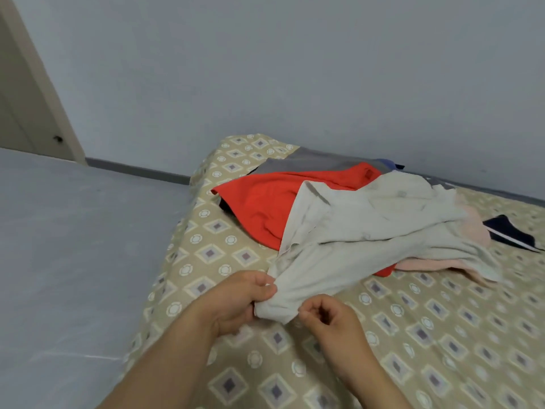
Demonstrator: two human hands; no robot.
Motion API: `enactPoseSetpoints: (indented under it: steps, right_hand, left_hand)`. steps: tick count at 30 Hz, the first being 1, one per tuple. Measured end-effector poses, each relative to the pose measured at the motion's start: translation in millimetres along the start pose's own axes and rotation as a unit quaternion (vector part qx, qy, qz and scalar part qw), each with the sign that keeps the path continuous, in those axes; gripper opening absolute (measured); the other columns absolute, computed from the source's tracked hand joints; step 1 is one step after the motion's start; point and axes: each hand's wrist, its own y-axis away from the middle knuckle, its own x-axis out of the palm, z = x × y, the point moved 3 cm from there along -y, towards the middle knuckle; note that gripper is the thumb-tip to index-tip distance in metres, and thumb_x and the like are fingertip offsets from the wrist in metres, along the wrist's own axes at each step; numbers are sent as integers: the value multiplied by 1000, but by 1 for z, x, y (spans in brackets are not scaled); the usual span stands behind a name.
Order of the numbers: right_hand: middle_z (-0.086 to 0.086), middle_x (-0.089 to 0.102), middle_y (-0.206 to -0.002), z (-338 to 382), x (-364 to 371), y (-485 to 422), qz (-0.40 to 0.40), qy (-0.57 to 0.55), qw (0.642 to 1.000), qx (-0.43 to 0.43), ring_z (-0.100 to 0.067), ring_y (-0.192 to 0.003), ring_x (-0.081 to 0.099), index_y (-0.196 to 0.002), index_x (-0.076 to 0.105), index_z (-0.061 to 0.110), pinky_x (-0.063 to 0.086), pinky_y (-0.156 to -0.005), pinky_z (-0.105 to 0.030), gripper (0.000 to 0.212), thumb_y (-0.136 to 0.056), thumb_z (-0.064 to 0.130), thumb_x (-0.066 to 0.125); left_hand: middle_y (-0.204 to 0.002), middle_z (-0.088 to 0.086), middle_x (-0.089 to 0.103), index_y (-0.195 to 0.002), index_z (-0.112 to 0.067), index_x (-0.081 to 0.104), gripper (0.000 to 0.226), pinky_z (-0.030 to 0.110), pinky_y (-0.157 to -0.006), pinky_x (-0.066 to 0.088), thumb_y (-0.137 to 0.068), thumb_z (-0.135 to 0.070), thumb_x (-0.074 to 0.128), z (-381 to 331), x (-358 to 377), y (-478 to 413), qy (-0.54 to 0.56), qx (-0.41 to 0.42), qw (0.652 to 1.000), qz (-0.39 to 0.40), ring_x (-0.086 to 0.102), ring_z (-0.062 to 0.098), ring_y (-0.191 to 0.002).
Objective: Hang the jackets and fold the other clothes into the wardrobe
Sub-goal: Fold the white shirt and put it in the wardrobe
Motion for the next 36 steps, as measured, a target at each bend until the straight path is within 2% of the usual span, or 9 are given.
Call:
enactPoseSetpoints:
  steps: [4,8,11,14,20,23,28,34,36]
  right_hand:
    - [8,68,-82,-6,-2,42,-106,21,993,-41,-2,-69,62,-82,70,26,46,-63,-9,25,-82,2,72]
    - [16,57,-108,-9,3,84,-58,103,989,-88,4,-93,58,-101,63,36,45,-75,-6,35,-81,10,75]
    - [19,55,-112,-20,10,111,-21,157,982,-100,4,-100,57,-106,62,35,42,-80,-5,33,-84,15,74]
    - [18,55,-111,-28,24,125,27,219,970,-102,1,-103,54,-113,64,26,36,-84,-4,30,-86,18,71]
    - [15,52,-116,-26,45,123,85,256,957,-103,15,-88,51,-124,60,24,36,-73,3,33,-91,23,62]
    - [14,53,-118,-36,46,113,70,266,957,-94,12,-87,53,-127,59,22,37,-74,1,37,-90,21,62]
    - [9,56,-128,-55,47,81,73,274,958,-43,-10,-114,55,-132,54,21,40,-97,-21,45,-88,14,63]
    - [6,22,-160,-56,28,26,59,345,933,-88,-14,-146,27,-151,34,26,29,-113,-24,65,-92,13,57]
    - [4,36,-154,-56,18,6,57,407,909,-67,-21,-138,40,-149,40,26,39,-107,-32,61,-91,15,56]
  left_hand:
    - [-85,22,69,-80,4,70,10,28,-60,54,-85,6,62,34,-45,89,8,21,1000,-20,68,26,-70]
    - [-70,21,61,-68,9,67,18,24,-51,45,-52,6,61,77,-106,194,8,34,991,-127,61,25,-58]
    - [-63,17,47,-57,2,56,14,31,-55,35,-52,-5,45,102,-151,257,-4,50,947,-316,49,24,-53]
    - [-61,12,41,-54,-10,44,11,33,-55,23,-46,-17,45,117,-171,288,-209,27,882,-422,35,21,-60]
    - [-96,-3,59,-84,-19,57,24,30,-71,44,-74,-37,45,142,-146,251,-437,-50,808,-392,59,24,-92]
    - [-122,-5,48,-124,-27,53,41,28,-85,37,-84,-30,59,133,-122,218,-390,15,839,-380,51,24,-120]
    - [-144,-3,48,-143,-21,46,64,32,-111,35,-84,-27,70,140,-106,177,-365,75,860,-349,44,18,-134]
    - [-146,-11,44,-142,-29,49,65,32,-115,31,-83,-30,75,145,-120,153,-397,128,828,-375,41,13,-136]
    - [-144,-8,49,-130,-28,63,47,28,-113,33,-85,-24,75,140,-125,145,-376,138,830,-389,46,12,-133]
